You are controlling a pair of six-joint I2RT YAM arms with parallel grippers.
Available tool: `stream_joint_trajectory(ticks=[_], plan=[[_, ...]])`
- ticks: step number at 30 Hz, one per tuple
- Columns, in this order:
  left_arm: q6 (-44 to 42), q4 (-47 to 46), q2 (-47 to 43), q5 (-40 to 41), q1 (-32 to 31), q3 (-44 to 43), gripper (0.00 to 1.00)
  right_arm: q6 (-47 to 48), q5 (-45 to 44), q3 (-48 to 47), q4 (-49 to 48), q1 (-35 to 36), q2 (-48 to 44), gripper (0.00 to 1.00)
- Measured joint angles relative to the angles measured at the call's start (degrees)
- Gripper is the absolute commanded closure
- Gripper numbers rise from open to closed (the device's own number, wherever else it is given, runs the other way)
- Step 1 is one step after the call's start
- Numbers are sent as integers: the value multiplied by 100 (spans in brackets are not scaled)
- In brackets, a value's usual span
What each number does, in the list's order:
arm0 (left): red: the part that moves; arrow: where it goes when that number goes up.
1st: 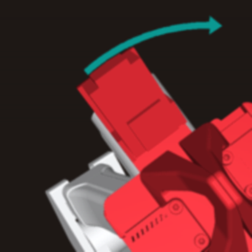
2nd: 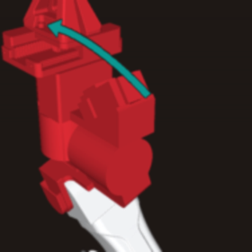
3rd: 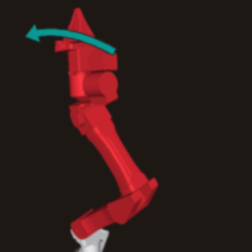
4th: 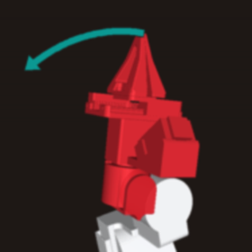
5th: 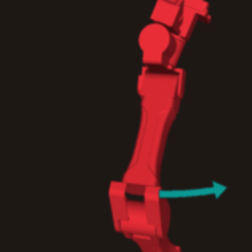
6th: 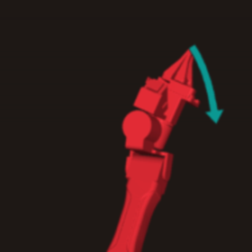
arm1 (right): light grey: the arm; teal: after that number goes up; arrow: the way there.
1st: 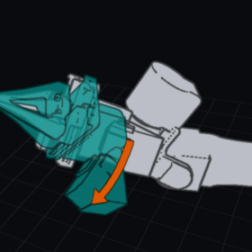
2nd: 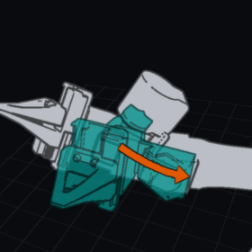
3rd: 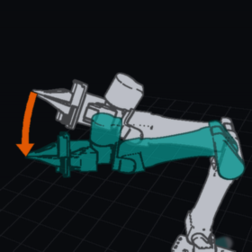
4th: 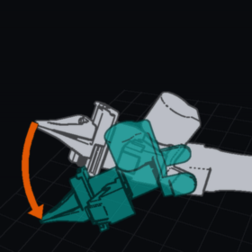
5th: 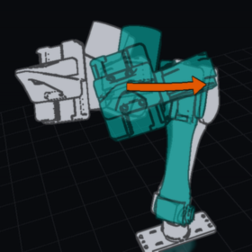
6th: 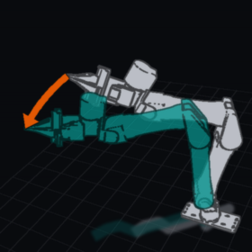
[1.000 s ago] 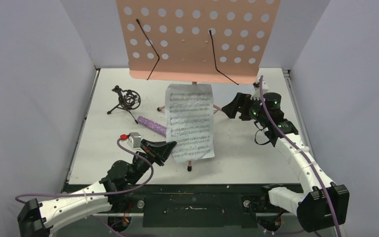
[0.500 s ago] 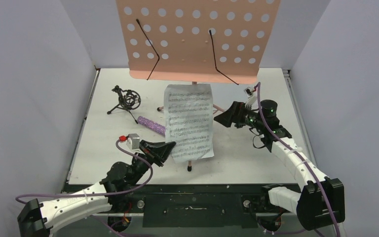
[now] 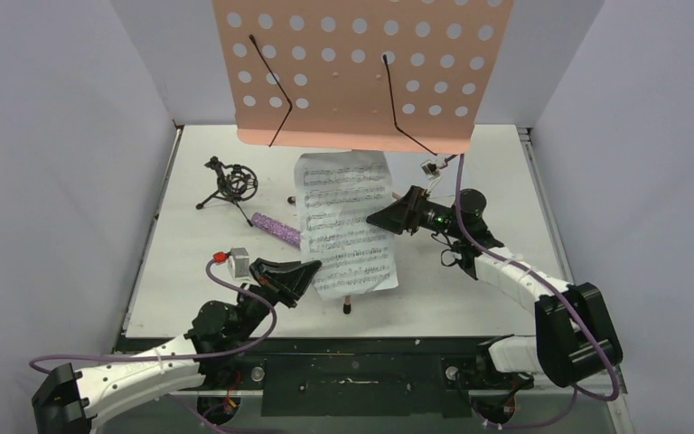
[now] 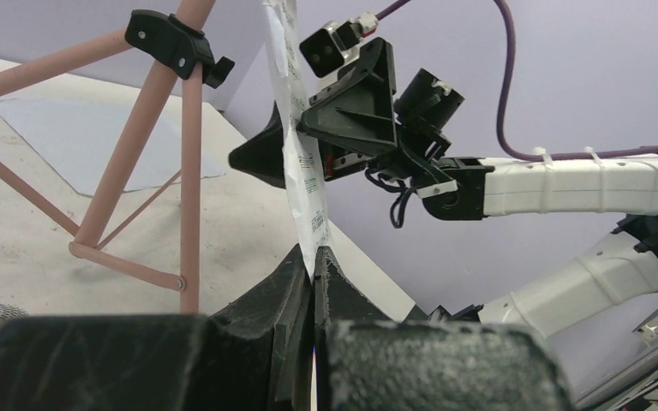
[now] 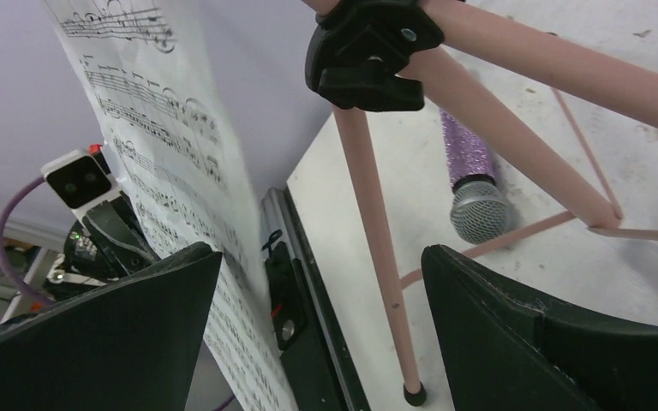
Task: Set up the instrument practice props
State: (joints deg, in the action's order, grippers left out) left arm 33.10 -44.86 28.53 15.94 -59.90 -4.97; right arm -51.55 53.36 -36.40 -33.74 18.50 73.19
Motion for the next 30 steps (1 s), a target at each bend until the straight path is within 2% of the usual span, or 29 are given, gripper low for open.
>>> stream_joint_trajectory(ticks=[2, 3, 5, 9, 11, 12, 15, 17, 20, 24, 30], plan=[[44, -162, 136, -55, 0, 0, 100, -315, 13, 7, -490, 138, 269, 2], [57, -192, 166, -68, 0, 0, 100, -452, 26, 9, -693, 181, 365, 9], [87, -293, 278, -101, 0, 0, 100, -800, 68, 24, -1257, 254, 590, 25], [118, -426, 479, -129, 0, 2, 96, -1373, 164, 101, -2153, 297, 737, 70], [122, -452, 527, -136, 0, 2, 84, -1541, 219, 120, -2470, 297, 728, 89], [116, -450, 535, -140, 0, 2, 75, -1578, 236, 122, -2538, 299, 713, 94], [33, -409, 538, -149, 2, 2, 42, -1368, 299, 127, -2337, 297, 575, 95], [-79, -282, 483, -168, 2, 0, 23, -916, 304, 101, -1770, 297, 367, 95], [-321, 243, 299, -175, 7, -92, 6, 179, 190, -177, -155, 299, -79, 95], [-737, 1410, -22, -26, 7, -542, 2, 1731, -162, -699, 1871, 304, -610, 95], [-1563, 3084, -7, 258, 11, -1718, 3, 3018, -306, -894, 3287, 407, -1137, 95]])
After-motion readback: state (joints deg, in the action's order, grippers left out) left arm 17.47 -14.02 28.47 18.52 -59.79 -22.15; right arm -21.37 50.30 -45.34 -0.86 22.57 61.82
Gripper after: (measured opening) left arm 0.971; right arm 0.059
